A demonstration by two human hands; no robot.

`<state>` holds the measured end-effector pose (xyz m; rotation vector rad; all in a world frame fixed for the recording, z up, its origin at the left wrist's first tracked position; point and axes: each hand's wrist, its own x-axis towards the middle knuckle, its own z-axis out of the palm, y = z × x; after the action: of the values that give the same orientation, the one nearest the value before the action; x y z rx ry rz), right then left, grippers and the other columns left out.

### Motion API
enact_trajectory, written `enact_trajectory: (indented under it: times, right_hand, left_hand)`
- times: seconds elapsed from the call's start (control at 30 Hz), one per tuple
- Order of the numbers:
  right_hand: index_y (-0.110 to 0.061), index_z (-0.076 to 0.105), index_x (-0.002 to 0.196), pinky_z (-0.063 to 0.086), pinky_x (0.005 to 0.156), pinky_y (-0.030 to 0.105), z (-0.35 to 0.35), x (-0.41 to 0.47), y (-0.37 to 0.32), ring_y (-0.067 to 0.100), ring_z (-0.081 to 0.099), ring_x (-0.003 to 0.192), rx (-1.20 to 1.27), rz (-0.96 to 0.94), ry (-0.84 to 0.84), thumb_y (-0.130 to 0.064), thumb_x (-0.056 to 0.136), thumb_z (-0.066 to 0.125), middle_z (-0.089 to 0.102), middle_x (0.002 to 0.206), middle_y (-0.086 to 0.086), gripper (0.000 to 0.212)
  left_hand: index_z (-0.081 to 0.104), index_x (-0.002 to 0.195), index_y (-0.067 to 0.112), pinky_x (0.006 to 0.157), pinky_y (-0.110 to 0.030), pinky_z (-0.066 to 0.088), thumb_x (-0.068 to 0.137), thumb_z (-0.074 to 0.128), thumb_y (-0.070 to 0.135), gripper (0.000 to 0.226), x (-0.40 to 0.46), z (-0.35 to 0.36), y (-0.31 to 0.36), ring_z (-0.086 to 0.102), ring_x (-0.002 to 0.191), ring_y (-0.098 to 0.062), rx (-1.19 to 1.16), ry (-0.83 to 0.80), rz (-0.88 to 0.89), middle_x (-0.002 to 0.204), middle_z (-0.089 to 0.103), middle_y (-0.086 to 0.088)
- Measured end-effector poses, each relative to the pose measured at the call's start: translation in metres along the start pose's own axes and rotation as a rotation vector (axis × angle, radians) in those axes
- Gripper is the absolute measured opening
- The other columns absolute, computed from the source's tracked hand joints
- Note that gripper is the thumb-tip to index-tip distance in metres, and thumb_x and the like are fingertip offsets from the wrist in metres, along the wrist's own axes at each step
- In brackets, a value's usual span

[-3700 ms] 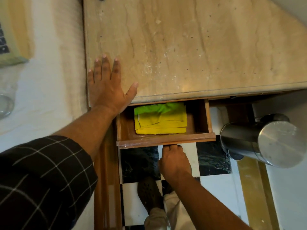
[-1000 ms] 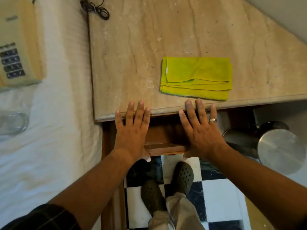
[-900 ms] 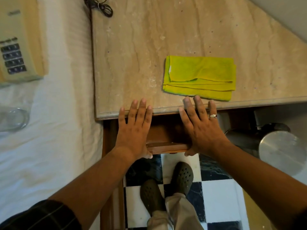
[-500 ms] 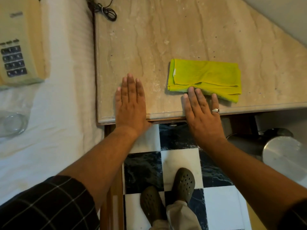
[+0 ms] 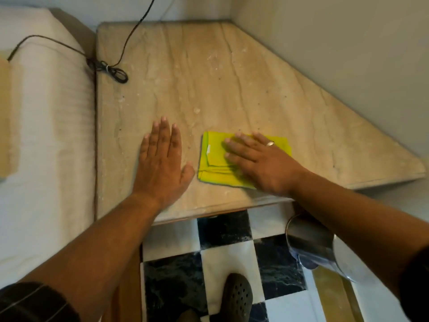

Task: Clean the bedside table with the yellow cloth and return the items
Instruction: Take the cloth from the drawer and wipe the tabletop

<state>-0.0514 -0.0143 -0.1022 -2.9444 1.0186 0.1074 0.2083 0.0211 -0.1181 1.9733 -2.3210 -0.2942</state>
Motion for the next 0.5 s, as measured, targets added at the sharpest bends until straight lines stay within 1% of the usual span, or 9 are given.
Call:
enact_trajectory:
  times: [0.03, 0.1, 0.17, 0.27, 0.37, 0.43, 0.5]
  right_hand:
    - [-0.009, 0.051, 0.14, 0.034, 0.11, 0.056, 0.003, 0.004, 0.006, 0.041, 0.034, 0.141, 0.003, -0.064, -0.054, -0.027, 0.099, 0.051, 0.037, 0.153, 0.015, 0.045]
    - [-0.01, 0.044, 0.145, 0.031, 0.113, 0.052, 0.011, 0.009, 0.008, 0.037, 0.03, 0.144, 0.028, -0.096, -0.068, -0.032, 0.101, 0.045, 0.032, 0.155, 0.013, 0.049]
    - [-0.011, 0.042, 0.146, 0.028, 0.115, 0.049, 0.021, 0.012, 0.009, 0.033, 0.028, 0.145, 0.06, -0.061, -0.005, -0.033, 0.101, 0.043, 0.032, 0.156, 0.011, 0.05]
    - [-0.012, 0.042, 0.147, 0.027, 0.117, 0.046, 0.03, 0.021, 0.01, 0.03, 0.028, 0.146, 0.089, 0.029, 0.085, -0.034, 0.102, 0.04, 0.033, 0.156, 0.009, 0.05]
    - [-0.011, 0.043, 0.146, 0.026, 0.118, 0.045, 0.027, 0.036, 0.023, 0.029, 0.03, 0.145, 0.123, 0.208, 0.106, -0.035, 0.102, 0.039, 0.033, 0.156, 0.009, 0.051]
    - [-0.01, 0.043, 0.146, 0.027, 0.117, 0.047, 0.026, 0.045, 0.039, 0.031, 0.031, 0.145, 0.144, 0.388, 0.101, -0.035, 0.102, 0.039, 0.033, 0.156, 0.011, 0.051]
    - [-0.006, 0.041, 0.146, 0.027, 0.116, 0.049, 0.028, 0.045, 0.06, 0.035, 0.031, 0.144, 0.171, 0.616, 0.114, -0.032, 0.102, 0.041, 0.032, 0.156, 0.015, 0.051]
  left_hand:
    - [0.013, 0.152, -0.001, 0.119, -0.048, 0.002, 0.083, 0.03, 0.046, 0.085, 0.005, 0.003, -0.001, 0.005, 0.149, -0.038, 0.01, 0.009, 0.015, 0.16, 0.006, -0.025]
    - [0.022, 0.15, -0.004, 0.119, -0.051, 0.007, 0.082, 0.035, 0.042, 0.082, 0.008, 0.013, -0.006, 0.012, 0.147, -0.042, 0.034, 0.034, 0.053, 0.158, 0.012, -0.028]
    - [0.021, 0.15, -0.004, 0.119, -0.052, 0.009, 0.083, 0.038, 0.041, 0.082, 0.01, 0.023, -0.01, 0.012, 0.148, -0.041, 0.044, 0.064, 0.05, 0.158, 0.013, -0.028]
    - [0.019, 0.151, -0.002, 0.12, -0.051, 0.009, 0.081, 0.041, 0.042, 0.086, 0.012, 0.023, -0.013, 0.009, 0.149, -0.037, 0.059, 0.002, 0.031, 0.159, 0.012, -0.026]
    - [0.023, 0.15, -0.003, 0.119, -0.053, 0.013, 0.077, 0.042, 0.045, 0.089, 0.015, 0.013, -0.011, 0.014, 0.148, -0.038, 0.091, -0.085, 0.018, 0.158, 0.016, -0.025]
    - [0.02, 0.15, -0.002, 0.118, -0.054, 0.015, 0.079, 0.04, 0.048, 0.09, 0.015, 0.012, -0.011, 0.014, 0.148, -0.038, 0.127, -0.141, 0.012, 0.158, 0.015, -0.024]
    - [0.013, 0.151, 0.0, 0.118, -0.054, 0.017, 0.08, 0.038, 0.051, 0.091, 0.014, 0.013, -0.012, 0.012, 0.148, -0.036, 0.161, -0.183, -0.003, 0.159, 0.013, -0.022]
